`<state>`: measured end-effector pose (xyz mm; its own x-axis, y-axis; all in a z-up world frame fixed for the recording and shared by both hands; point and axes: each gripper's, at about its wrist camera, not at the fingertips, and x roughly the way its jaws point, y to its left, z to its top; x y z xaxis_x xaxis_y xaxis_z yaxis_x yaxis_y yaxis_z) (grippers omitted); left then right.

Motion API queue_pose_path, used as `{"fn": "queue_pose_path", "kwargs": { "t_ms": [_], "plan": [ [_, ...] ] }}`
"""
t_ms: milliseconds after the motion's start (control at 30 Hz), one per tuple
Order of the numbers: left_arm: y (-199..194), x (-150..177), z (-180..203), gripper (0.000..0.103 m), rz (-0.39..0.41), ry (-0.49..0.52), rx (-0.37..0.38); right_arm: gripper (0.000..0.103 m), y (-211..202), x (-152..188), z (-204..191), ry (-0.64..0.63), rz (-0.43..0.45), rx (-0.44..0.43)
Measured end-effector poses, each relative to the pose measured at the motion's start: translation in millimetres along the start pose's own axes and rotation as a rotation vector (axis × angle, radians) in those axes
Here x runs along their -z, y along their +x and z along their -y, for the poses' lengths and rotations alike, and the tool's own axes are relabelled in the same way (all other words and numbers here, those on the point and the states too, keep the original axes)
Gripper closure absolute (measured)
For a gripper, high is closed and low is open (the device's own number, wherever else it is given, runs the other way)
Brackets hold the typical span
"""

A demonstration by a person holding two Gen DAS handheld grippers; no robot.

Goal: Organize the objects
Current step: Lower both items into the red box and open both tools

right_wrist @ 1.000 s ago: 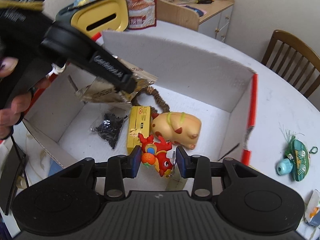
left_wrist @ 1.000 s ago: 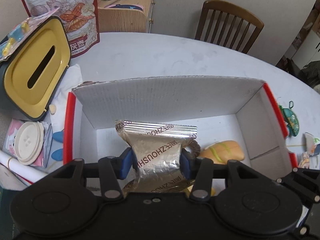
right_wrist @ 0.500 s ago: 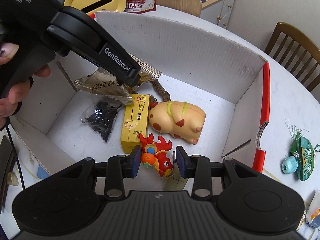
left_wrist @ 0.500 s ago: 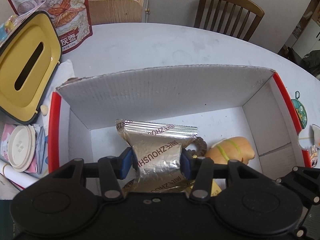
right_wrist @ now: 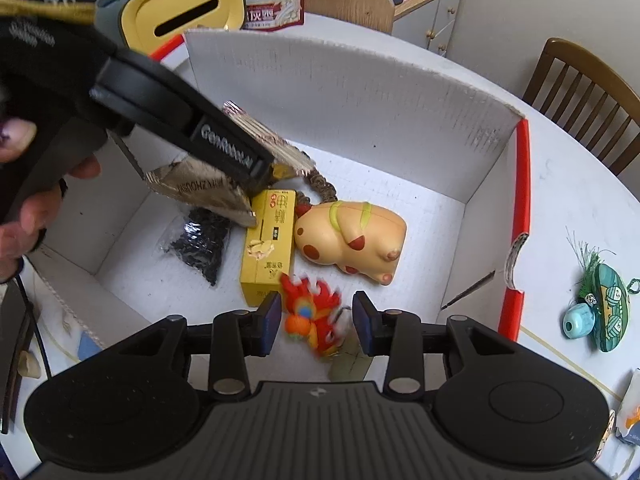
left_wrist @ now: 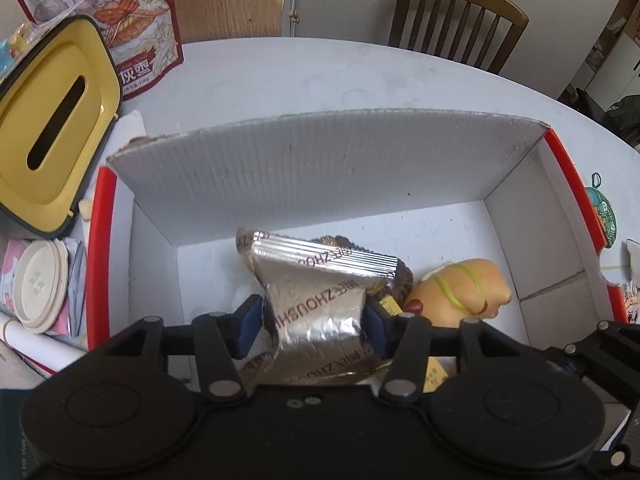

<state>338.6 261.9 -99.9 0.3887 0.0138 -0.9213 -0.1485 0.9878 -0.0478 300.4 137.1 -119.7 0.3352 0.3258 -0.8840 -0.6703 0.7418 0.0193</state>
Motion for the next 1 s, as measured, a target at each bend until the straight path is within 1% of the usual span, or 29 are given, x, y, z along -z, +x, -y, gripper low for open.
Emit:
{"fn": "queue_pose_path", "kwargs": {
  "t_ms": [67, 133, 233, 367, 500, 533, 633, 733, 800, 933, 1000],
  "plan": [
    [-2, 2, 1, 0.042, 0.005, 0.0, 0.0, 0.054, -5, 1, 0, 0.004, 0.016, -0.003],
    [-6, 4, 2, 0.04, 0.013, 0.002, -0.002, 0.052, -10, 2, 1, 0.011, 0.026, -0.004],
    [-12, 6, 4, 0.039, 0.025, -0.001, 0.004, 0.052, -17, 4, 4, 0.027, 0.038, -0.009],
    [-23, 11, 8, 0.032, 0.047, 0.005, 0.007, 0.052, -31, 5, 6, 0.044, 0.064, -0.017],
    [-37, 16, 12, 0.029, 0.071, 0.014, 0.009, 0.052, -46, 8, 10, 0.061, 0.092, -0.027],
    [-41, 18, 13, 0.028, 0.079, 0.014, 0.011, 0.051, -49, 10, 11, 0.064, 0.099, -0.03],
    [-54, 22, 16, 0.025, 0.11, 0.022, 0.002, 0.046, -60, 12, 13, 0.07, 0.119, -0.036],
    [-67, 26, 19, 0.023, 0.14, 0.026, 0.004, 0.046, -70, 14, 16, 0.083, 0.14, -0.045],
    [-77, 30, 21, 0.018, 0.161, 0.027, 0.008, 0.046, -77, 16, 19, 0.092, 0.156, -0.058],
    [-93, 39, 24, 0.018, 0.193, 0.023, 0.014, 0.046, -93, 20, 21, 0.095, 0.19, -0.073],
    [-100, 44, 25, 0.017, 0.208, 0.016, 0.016, 0.042, -100, 21, 20, 0.087, 0.209, -0.075]
  ]
}}
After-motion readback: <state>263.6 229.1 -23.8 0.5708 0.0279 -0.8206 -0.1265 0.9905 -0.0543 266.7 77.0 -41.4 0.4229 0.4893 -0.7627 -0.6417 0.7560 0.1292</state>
